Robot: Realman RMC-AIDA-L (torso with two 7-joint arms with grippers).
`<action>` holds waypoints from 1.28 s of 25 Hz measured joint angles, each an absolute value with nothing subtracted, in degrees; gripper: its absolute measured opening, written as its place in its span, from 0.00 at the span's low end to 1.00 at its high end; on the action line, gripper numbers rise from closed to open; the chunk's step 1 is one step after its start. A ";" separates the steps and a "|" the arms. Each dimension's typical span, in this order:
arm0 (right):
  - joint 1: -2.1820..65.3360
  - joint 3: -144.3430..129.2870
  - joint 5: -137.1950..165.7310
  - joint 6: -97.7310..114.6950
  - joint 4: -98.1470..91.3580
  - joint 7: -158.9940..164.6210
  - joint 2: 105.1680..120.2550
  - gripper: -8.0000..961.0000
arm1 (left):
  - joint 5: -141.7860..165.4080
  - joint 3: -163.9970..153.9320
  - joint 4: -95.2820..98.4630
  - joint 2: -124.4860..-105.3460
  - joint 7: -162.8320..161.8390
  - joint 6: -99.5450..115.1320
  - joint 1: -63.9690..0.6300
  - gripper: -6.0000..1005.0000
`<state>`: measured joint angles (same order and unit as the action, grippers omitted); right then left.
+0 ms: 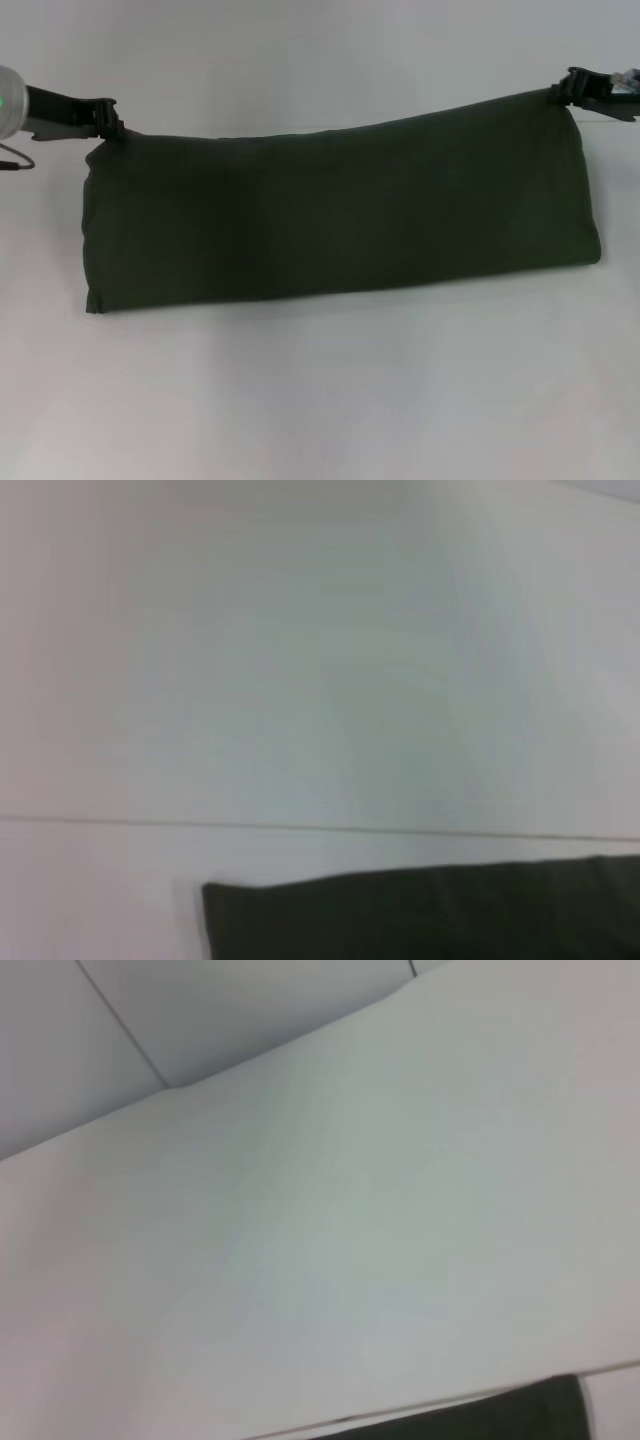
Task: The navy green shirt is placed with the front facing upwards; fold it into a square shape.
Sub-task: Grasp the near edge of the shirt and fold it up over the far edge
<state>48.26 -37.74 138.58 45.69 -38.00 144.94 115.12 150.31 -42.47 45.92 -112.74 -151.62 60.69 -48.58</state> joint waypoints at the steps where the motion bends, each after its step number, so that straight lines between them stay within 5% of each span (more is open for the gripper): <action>1: 48.63 -38.73 138.65 43.99 -37.07 145.30 115.14 0.06 | 150.50 -42.66 45.35 -112.89 -151.77 59.41 -48.76 0.02; 32: 52.38 -43.51 138.65 31.78 -31.28 146.34 114.87 0.08 | 151.44 -42.80 42.81 -114.74 -152.61 48.57 -50.02 0.02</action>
